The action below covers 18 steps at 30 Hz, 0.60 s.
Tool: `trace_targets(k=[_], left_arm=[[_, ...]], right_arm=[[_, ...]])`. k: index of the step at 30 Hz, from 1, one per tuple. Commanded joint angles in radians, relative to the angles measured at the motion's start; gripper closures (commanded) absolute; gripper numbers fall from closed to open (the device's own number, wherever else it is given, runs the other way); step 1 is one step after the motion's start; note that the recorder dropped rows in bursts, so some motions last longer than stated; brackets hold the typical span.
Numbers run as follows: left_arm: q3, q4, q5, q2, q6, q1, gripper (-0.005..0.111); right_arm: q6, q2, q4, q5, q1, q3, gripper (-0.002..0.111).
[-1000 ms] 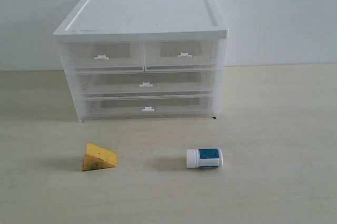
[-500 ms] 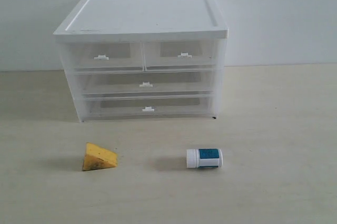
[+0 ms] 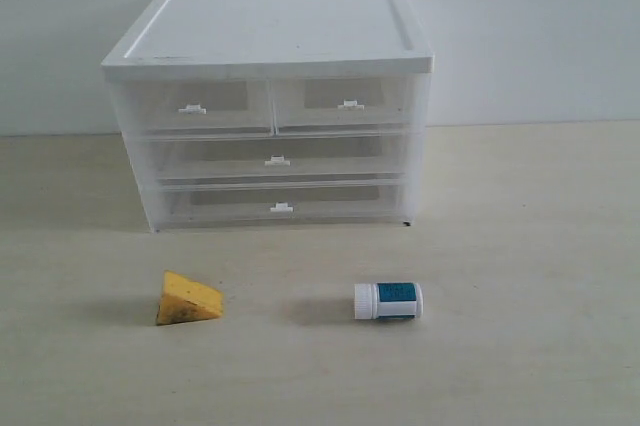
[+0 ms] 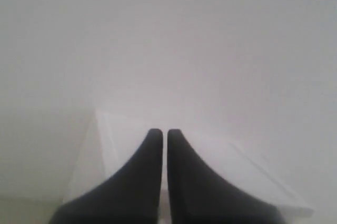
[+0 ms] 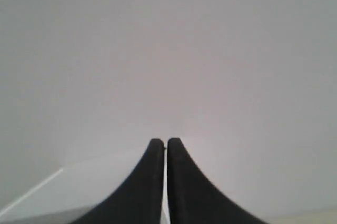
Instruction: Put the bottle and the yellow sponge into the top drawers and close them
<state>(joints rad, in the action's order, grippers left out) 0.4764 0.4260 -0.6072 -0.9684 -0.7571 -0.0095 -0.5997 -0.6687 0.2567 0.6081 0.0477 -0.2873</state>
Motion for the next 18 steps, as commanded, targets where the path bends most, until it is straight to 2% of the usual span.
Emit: trace_targets(k=[1, 5, 9, 18], left_arm=[[0.042, 0.015, -0.135, -0.280, -0.022, 0.005, 0.103], [0.074, 0.015, -0.286, -0.476, -0.071, 0.005, 0.103], [0.150, 0.019, -0.289, -0.648, -0.132, 0.005, 0.103], [0.371, 0.369, -0.306, -0.853, -0.482, 0.005, 0.103]], right_arm=[[-0.057, -0.221, 0.079, 0.133, -0.007, -0.007, 0.108], [-0.105, -0.409, 0.122, 0.283, -0.007, -0.009, 0.108], [-0.160, -0.561, 0.231, 0.306, -0.007, -0.074, 0.108], [-0.470, -0.764, 0.550, 0.305, -0.005, -0.270, 0.108]])
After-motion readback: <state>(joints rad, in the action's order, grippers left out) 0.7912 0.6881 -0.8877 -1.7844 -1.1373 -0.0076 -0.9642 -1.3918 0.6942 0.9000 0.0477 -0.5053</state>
